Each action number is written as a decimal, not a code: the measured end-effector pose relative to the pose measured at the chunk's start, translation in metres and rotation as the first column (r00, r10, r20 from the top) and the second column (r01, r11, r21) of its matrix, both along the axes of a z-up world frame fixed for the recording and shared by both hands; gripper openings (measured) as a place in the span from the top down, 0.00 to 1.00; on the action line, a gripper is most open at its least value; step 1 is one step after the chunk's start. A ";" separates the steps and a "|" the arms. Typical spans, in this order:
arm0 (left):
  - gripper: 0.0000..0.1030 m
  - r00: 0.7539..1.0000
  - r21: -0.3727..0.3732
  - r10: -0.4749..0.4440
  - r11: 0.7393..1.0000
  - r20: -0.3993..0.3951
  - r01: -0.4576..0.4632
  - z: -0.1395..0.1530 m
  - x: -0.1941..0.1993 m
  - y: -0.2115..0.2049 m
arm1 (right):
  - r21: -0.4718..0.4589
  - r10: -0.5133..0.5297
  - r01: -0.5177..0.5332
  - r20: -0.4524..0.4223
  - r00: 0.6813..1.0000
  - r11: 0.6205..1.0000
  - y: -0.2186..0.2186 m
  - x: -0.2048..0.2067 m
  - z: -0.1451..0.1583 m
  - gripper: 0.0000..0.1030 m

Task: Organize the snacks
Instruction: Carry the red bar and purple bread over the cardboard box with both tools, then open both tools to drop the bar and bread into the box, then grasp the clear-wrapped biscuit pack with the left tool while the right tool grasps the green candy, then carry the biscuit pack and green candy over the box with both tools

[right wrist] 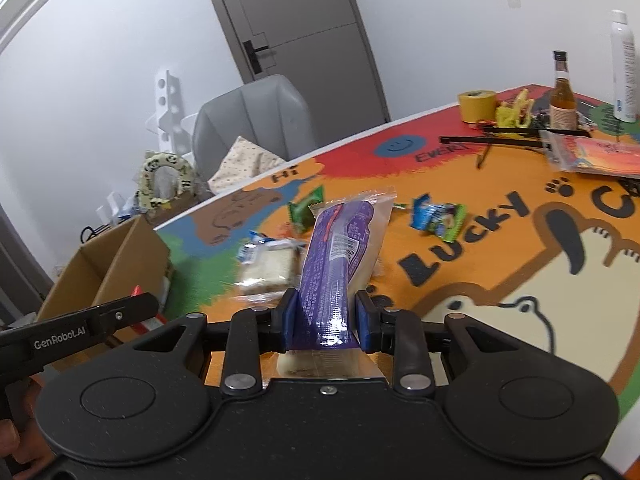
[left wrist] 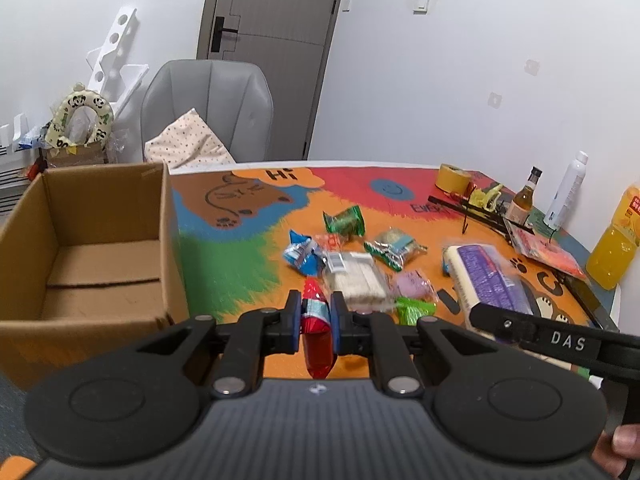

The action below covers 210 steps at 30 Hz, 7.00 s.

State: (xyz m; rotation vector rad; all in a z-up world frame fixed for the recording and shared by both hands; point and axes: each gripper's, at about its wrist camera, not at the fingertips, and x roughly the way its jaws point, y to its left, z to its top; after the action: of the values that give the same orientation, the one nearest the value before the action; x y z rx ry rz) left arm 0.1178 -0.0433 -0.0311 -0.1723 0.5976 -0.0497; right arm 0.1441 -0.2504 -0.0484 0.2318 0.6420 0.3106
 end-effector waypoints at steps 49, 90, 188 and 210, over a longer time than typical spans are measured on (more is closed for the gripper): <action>0.87 0.981 -0.032 0.192 0.981 0.009 -0.192 0.017 0.003 0.164 | 0.057 0.233 -0.234 0.024 0.972 0.971 0.193 0.036 0.033 0.73; 0.06 0.993 -0.005 0.114 0.993 0.002 -0.114 0.028 0.007 0.081 | 0.063 0.072 -0.071 -0.009 0.997 0.995 0.063 0.020 0.023 0.12; 0.71 0.988 -0.070 -0.001 0.998 -0.155 -0.010 -0.048 0.045 -0.011 | 0.039 -0.002 0.006 -0.103 0.995 0.999 -0.006 0.039 -0.048 0.76; 0.72 0.999 -0.081 0.029 0.996 0.012 -0.028 0.008 0.011 0.020 | 0.074 0.064 -0.066 0.033 0.997 0.995 0.031 0.020 0.009 0.76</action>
State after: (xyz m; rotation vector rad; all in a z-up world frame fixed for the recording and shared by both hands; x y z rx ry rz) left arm 0.1291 -0.0238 -0.0231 -0.2585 0.5803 -0.0470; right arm 0.1642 -0.2196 -0.0398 0.2783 0.6089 0.4005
